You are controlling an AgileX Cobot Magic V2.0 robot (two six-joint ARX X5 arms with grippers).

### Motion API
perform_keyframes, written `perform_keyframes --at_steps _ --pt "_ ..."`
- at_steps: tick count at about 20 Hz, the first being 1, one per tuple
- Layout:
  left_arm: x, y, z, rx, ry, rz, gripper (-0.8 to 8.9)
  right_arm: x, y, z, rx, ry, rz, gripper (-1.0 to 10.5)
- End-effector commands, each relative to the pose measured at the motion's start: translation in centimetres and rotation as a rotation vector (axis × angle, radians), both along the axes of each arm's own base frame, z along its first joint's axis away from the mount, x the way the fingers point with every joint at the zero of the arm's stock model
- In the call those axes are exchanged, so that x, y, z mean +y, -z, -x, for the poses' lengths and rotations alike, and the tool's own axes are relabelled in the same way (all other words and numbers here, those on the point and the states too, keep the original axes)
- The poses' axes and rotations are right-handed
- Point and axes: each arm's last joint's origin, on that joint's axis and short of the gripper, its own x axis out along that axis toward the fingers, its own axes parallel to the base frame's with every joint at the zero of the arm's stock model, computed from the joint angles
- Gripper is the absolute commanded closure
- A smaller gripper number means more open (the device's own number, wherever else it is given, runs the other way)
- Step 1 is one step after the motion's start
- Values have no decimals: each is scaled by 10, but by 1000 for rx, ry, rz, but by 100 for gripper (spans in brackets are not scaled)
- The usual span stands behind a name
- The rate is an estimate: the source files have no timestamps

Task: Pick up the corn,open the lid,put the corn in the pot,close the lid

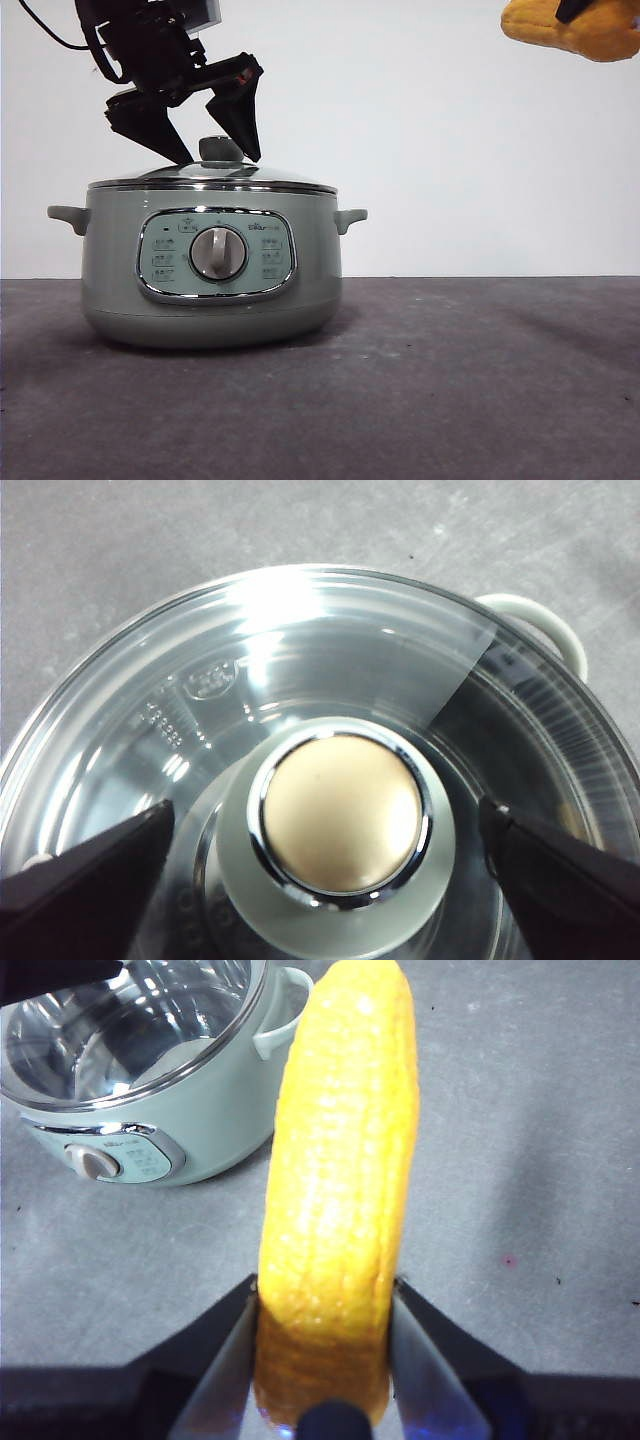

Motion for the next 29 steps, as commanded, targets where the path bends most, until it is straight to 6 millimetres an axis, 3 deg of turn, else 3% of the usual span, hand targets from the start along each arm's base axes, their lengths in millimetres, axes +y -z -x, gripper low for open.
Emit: perform_keyframes --at_steps 1,6,12,16,21,25,29 --pt "-2 2 -2 3 1 11 588 0 0 0 -10 -6 9 958" --pt "-3 2 -1 11 -8 19 823 0 0 0 -17 -12 20 958" --pt "-1 -2 1 2 -8 23 822 0 -1 -1 -25 -12 16 958" --pt "8 -31 14 -91 -17 62 822 2 -3 -4 -52 -12 3 958" --pt "34 -80 47 -218 -23 157 822 12 -2 -21 -79 -57 -62 959" --pt "63 -113 85 -297 -63 190 822 27 -3 -48 -70 -131 -185 959" --pt "93 -135 125 -346 -106 209 822 61 -16 -85 -40 -200 -205 959"
